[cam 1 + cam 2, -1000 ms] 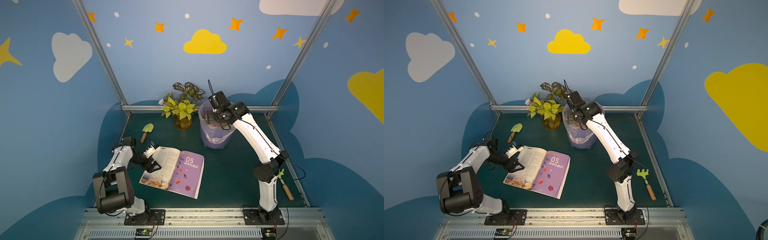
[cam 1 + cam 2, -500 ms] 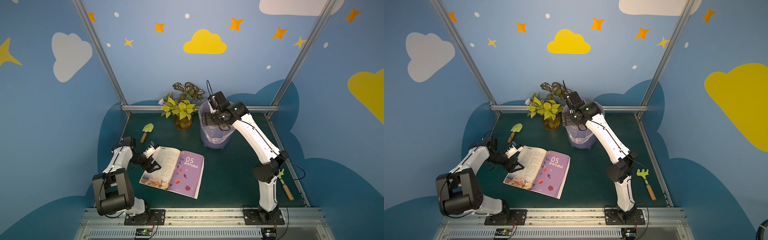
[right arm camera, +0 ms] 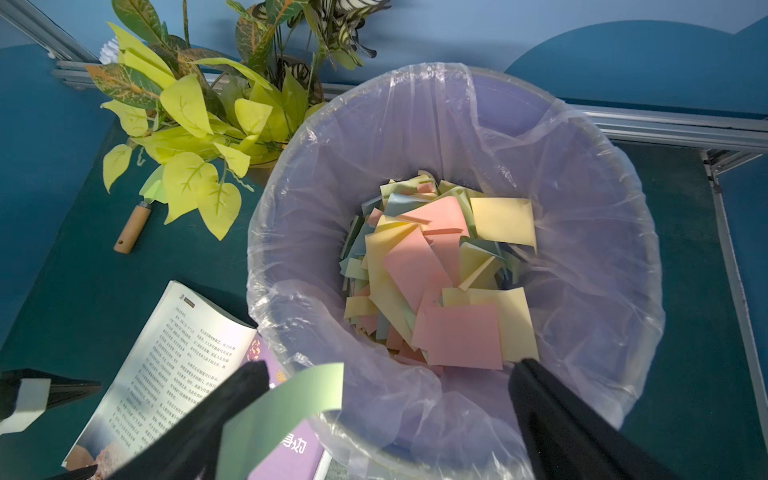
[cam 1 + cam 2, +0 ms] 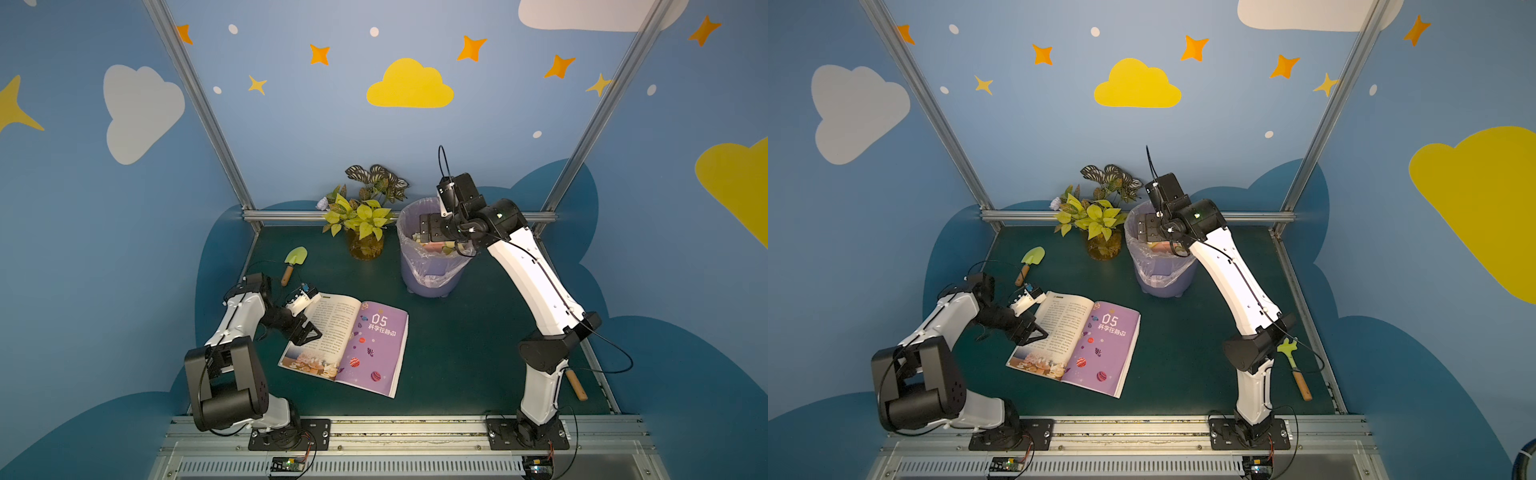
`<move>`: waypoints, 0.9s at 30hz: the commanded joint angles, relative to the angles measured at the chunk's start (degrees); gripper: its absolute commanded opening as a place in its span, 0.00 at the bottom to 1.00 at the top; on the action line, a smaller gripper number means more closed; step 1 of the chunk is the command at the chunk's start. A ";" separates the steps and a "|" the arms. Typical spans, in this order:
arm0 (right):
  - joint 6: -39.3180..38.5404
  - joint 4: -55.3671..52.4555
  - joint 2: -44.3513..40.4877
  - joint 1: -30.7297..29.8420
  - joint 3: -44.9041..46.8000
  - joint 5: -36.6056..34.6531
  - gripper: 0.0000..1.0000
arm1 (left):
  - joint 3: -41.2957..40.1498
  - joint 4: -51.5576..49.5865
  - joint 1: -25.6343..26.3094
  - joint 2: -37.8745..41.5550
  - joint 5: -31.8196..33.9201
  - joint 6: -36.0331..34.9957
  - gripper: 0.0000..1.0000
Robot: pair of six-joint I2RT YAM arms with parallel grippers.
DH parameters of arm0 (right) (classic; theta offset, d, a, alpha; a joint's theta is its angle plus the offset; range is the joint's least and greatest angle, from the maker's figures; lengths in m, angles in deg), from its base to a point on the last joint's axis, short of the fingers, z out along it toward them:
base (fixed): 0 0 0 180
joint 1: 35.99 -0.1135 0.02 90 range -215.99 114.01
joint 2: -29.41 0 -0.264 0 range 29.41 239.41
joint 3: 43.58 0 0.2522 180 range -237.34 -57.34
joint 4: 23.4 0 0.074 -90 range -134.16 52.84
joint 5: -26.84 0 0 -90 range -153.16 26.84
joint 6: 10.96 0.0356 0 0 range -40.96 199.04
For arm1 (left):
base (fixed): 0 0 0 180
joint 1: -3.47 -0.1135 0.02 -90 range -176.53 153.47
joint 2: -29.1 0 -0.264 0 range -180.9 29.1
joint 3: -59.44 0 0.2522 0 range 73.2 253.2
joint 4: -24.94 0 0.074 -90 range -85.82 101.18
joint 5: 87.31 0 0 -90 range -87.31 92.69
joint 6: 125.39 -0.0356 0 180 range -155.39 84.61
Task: Peel off the used sticky note
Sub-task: Place the note in the trash bin.
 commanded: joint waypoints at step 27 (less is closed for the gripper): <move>-0.63 2.44 7.49 2.54 -5.28 8.65 0.97 | -1.06 -0.60 -0.35 2.44 0.08 -1.05 0.90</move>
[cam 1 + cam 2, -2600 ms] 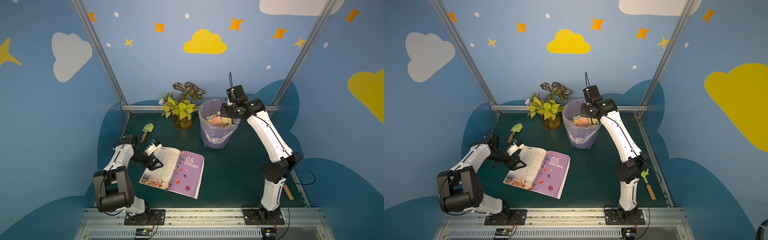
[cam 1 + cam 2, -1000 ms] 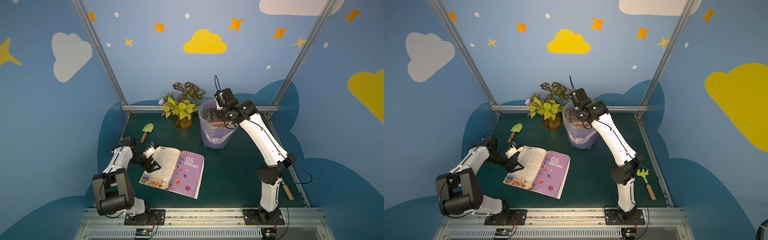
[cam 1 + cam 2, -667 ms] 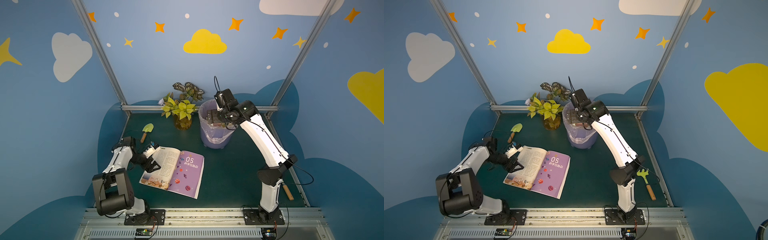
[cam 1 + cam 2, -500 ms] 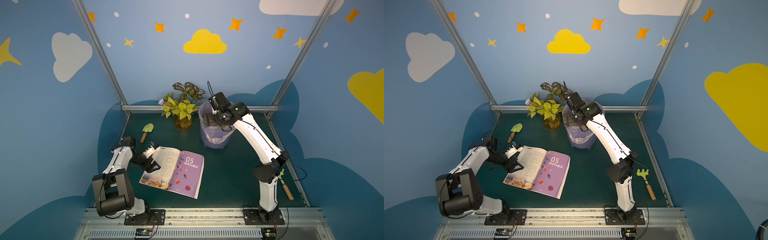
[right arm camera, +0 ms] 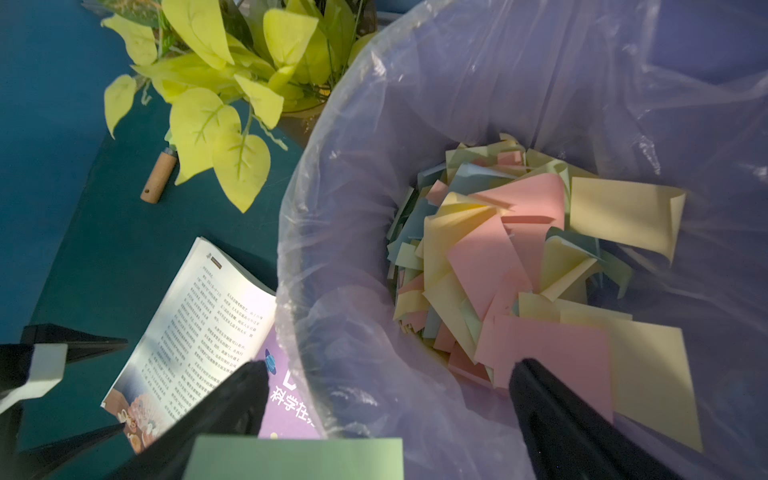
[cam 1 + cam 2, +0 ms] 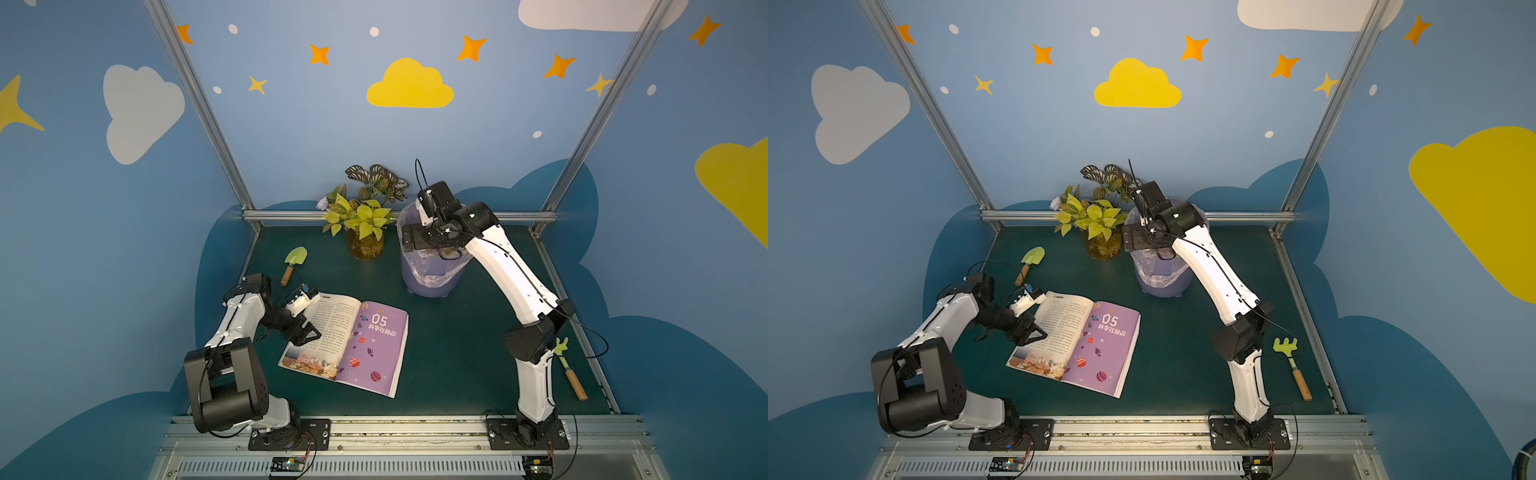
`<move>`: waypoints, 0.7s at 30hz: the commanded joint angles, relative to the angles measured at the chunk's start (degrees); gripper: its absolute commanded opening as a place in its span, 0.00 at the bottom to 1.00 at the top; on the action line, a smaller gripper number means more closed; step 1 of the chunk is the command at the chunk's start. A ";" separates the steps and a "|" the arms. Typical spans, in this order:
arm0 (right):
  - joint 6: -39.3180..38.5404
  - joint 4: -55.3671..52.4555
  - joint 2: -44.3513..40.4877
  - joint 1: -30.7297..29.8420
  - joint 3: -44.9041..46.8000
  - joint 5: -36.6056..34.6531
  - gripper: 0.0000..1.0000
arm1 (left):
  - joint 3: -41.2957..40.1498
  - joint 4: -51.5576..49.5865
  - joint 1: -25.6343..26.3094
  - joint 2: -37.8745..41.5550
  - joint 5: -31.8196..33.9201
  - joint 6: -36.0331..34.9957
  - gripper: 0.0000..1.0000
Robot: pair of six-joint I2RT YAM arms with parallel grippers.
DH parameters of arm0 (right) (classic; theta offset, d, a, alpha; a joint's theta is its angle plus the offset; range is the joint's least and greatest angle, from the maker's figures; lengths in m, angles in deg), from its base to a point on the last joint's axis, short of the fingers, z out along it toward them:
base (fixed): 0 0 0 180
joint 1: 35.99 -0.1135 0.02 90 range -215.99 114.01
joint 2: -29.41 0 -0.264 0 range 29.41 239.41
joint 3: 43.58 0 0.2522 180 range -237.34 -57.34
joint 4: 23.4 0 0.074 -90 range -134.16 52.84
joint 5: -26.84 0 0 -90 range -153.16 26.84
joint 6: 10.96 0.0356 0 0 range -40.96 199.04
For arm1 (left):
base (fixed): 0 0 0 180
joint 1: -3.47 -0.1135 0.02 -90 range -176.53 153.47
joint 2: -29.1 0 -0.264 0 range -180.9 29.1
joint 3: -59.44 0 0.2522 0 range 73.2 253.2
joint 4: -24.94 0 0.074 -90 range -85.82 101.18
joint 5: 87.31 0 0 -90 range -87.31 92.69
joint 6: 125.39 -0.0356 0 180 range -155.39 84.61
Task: Peel off the used sticky note
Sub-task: Place the note in the trash bin.
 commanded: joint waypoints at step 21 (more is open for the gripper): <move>-10.37 -0.83 -6.14 -3.57 -1.47 -11.87 0.97 | -1.10 -0.84 -0.28 2.49 0.03 -1.52 0.90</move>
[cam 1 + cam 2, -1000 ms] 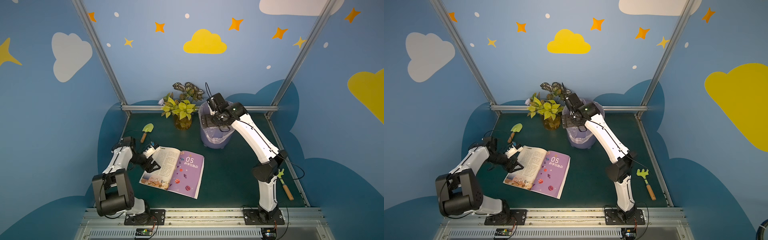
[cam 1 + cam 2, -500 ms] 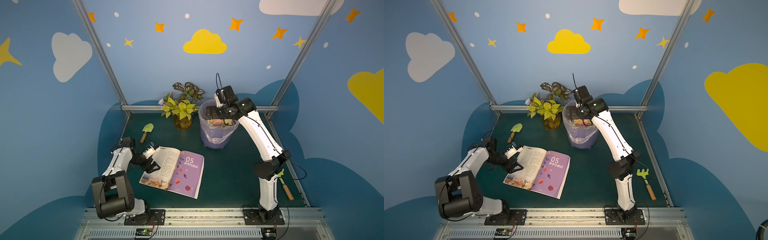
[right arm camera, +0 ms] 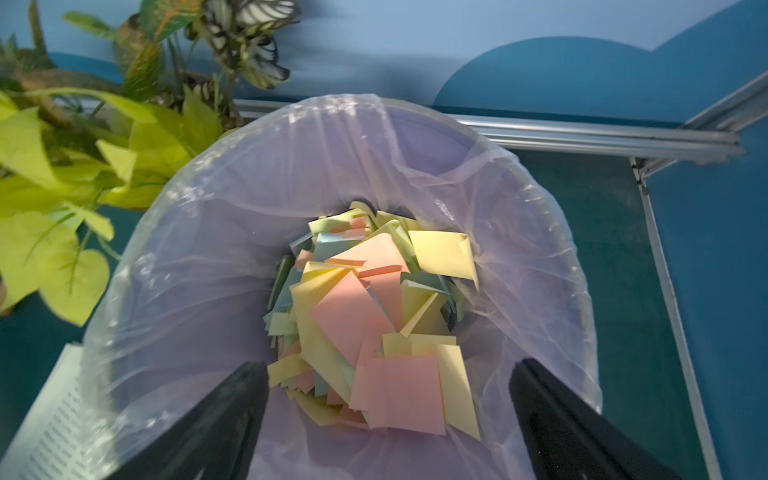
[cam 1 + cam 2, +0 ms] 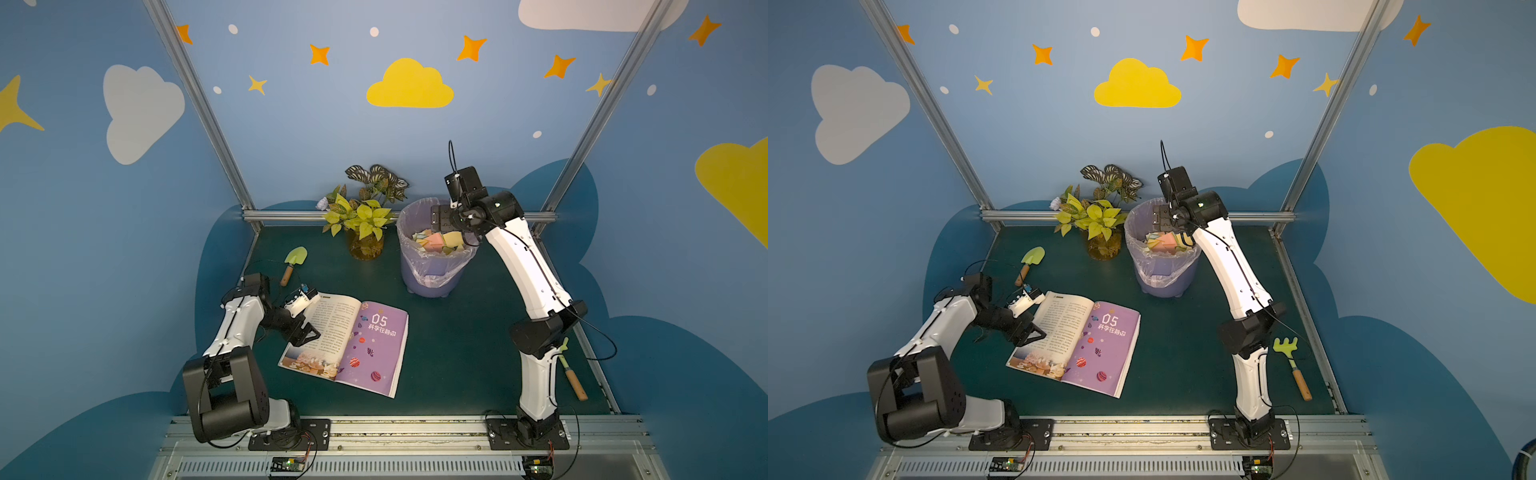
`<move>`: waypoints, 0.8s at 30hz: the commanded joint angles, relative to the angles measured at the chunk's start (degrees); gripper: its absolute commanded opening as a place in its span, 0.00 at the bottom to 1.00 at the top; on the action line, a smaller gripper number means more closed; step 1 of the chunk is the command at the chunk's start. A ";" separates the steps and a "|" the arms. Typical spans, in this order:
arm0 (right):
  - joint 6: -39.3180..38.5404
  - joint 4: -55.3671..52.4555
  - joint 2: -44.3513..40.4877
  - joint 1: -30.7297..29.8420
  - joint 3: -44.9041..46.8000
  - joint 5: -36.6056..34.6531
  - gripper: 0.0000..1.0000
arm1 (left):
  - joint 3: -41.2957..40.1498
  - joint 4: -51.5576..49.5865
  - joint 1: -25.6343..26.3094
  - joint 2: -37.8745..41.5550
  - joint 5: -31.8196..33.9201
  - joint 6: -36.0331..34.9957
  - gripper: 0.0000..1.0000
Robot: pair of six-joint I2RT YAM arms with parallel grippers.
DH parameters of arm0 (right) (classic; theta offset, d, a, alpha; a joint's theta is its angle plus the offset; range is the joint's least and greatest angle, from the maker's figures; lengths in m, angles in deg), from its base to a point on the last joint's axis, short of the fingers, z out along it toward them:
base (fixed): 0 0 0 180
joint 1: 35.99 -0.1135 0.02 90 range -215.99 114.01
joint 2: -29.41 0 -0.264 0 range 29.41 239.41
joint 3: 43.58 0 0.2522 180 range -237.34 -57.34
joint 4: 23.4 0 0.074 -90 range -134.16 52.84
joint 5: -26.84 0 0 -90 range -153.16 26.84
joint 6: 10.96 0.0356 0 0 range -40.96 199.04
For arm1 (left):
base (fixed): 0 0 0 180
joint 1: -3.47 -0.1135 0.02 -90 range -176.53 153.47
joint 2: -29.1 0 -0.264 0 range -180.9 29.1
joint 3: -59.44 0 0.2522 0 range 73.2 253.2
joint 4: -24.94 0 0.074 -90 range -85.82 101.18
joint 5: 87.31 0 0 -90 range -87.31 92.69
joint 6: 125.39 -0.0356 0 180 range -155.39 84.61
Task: Peel off the used sticky note
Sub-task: Place the note in the trash bin.
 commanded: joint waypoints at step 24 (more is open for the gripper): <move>-6.38 5.85 -9.96 -14.32 12.69 -20.98 0.87 | -2.28 0.96 -0.32 0.53 1.94 -1.99 0.90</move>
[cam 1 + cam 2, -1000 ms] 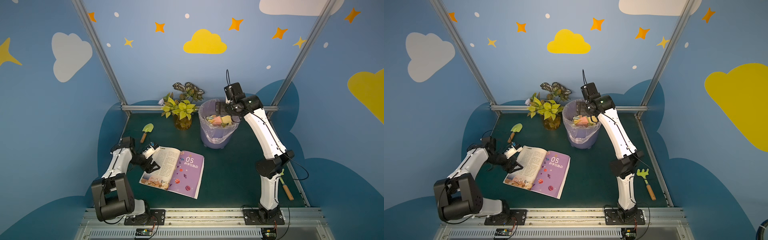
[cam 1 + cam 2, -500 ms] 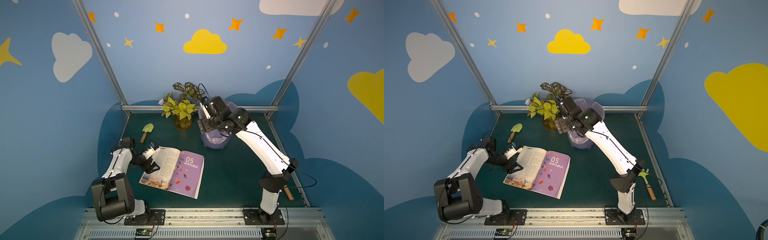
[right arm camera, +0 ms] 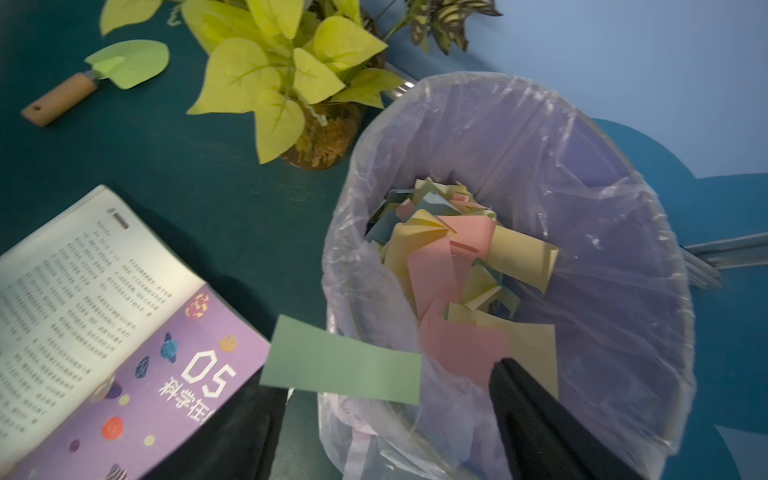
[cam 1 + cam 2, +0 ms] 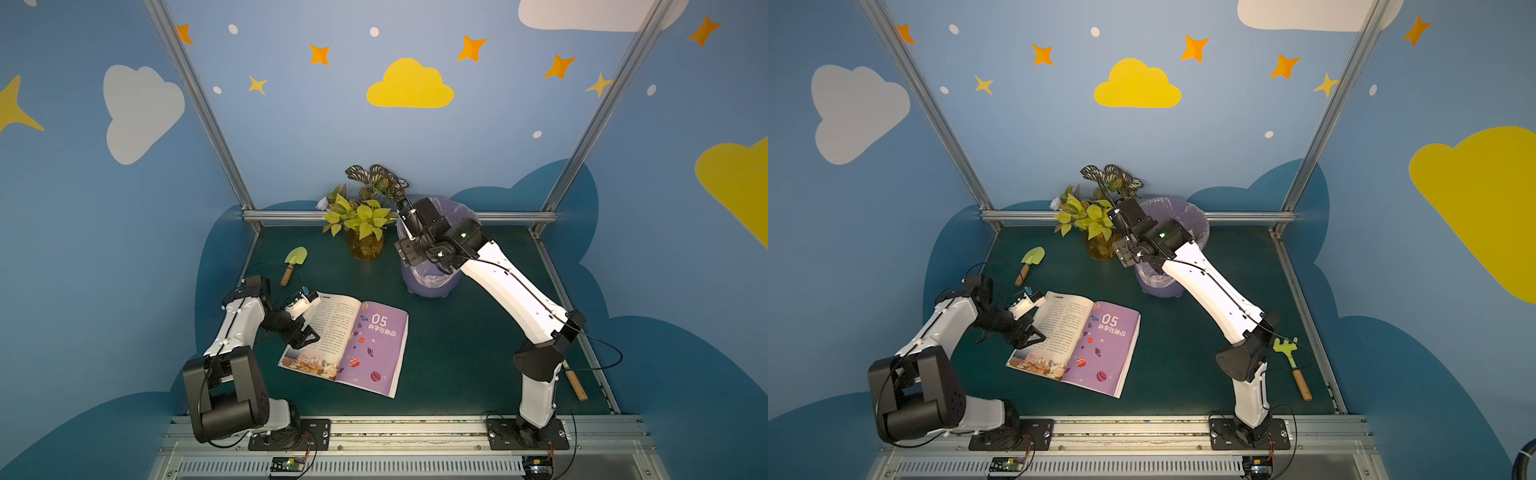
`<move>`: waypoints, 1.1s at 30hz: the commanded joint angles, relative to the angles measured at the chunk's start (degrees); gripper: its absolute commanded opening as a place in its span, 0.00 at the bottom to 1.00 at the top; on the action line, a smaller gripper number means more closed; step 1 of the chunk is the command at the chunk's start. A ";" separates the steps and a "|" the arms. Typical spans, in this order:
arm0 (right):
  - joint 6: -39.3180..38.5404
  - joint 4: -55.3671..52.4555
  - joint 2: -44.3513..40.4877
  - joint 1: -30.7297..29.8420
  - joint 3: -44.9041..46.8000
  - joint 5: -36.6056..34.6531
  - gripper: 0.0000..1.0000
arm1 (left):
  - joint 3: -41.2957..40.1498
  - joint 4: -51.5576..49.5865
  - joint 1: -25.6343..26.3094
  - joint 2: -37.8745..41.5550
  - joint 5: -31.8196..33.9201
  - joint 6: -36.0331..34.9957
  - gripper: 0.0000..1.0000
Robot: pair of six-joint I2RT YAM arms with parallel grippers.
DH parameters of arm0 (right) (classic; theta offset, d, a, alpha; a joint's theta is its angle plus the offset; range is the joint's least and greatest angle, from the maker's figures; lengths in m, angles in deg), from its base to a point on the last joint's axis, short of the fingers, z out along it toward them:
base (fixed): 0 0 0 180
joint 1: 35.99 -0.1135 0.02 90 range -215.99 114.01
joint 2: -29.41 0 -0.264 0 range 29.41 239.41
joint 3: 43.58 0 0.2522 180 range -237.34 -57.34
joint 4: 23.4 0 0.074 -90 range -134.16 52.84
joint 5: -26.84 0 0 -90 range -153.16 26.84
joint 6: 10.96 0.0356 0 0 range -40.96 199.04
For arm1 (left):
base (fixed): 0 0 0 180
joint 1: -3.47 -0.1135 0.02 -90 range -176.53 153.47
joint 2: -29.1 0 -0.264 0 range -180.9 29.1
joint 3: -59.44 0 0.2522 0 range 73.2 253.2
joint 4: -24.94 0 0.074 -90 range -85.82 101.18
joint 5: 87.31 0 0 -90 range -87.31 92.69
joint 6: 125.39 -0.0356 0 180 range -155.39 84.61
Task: Peel off the used sticky note
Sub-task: Place the note in the trash bin, then close the book at the center of the board.
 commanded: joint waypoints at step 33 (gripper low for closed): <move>68.14 74.01 -28.37 -16.91 93.35 15.72 0.94 | -3.14 11.17 0.71 -8.57 11.77 1.00 0.71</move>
